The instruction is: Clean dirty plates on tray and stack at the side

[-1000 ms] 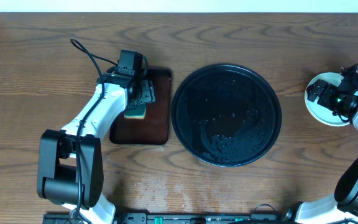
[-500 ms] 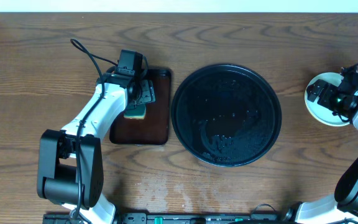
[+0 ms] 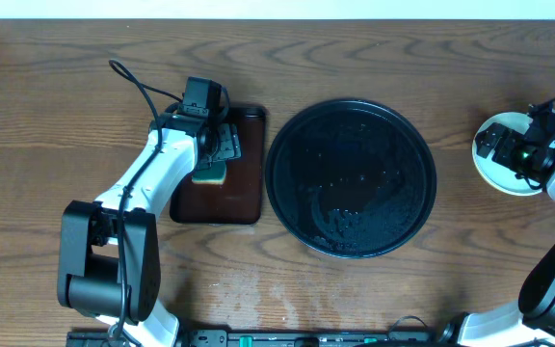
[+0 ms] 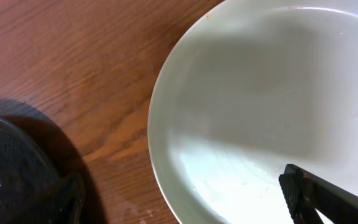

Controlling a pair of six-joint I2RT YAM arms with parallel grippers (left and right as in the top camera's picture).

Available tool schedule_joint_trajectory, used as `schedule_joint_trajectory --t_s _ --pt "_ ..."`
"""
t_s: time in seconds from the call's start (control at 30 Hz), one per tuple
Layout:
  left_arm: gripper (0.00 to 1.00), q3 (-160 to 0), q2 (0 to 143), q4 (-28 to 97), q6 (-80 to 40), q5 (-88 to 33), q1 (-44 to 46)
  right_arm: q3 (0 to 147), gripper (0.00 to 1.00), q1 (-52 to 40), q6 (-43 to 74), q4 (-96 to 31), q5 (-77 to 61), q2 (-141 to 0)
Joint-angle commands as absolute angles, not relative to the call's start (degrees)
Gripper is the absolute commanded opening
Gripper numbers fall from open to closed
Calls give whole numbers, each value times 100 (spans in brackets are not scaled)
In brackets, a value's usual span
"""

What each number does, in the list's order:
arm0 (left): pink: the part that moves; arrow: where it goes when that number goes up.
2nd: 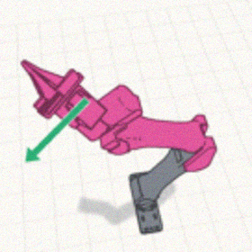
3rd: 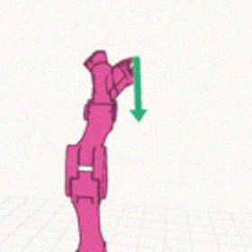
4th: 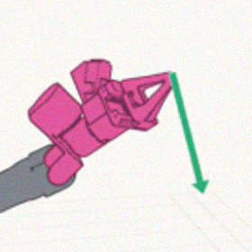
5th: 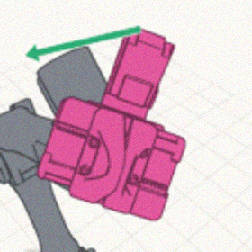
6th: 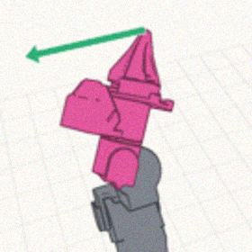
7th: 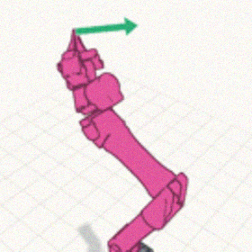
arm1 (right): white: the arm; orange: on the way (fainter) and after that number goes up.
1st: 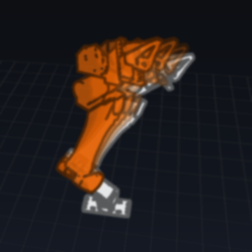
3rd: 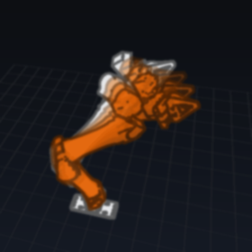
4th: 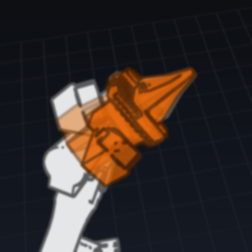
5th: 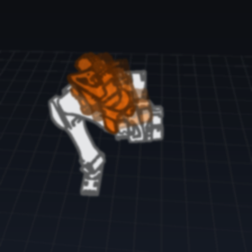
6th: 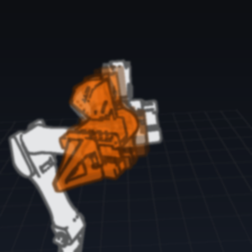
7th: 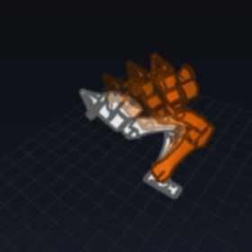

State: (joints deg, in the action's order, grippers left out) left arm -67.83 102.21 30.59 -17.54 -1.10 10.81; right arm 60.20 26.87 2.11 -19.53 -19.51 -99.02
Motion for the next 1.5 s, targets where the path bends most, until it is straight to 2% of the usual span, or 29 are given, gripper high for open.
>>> schedule_joint_trajectory --t_s 0.0,0.27,0.33,0.63,0.8,1.0,1.2,1.47 --pt "79 -6748 10276 3072 -1697 -38 1072 5913 99 2587 161 -2018 -1994 -9190" --pt "79 -6748 10276 3072 -1697 -38 1074 5843 99 2270 161 -2187 -1992 -7266" --pt "79 -6748 10276 3072 -1695 -38 1074 5843 99 2018 161 -2189 -1994 -6558" --pt "79 -6748 10276 3072 -1697 -38 1074 5841 99 888 137 -2580 -1804 -5068" --pt "79 -6748 10276 3072 -1697 -38 1074 5802 99 816 12 -3028 -1745 -3994" --pt "79 -6748 10276 3072 -1697 -38 1074 5144 99 819 -139 -2908 -1741 -2923" --pt "79 -6748 10276 3072 -1697 -38 1072 3594 99 814 -134 -2137 -1796 -1643" --pt "79 -6748 10276 3072 -1697 -38 1074 1671 99 705 -139 150 -1813 -233"
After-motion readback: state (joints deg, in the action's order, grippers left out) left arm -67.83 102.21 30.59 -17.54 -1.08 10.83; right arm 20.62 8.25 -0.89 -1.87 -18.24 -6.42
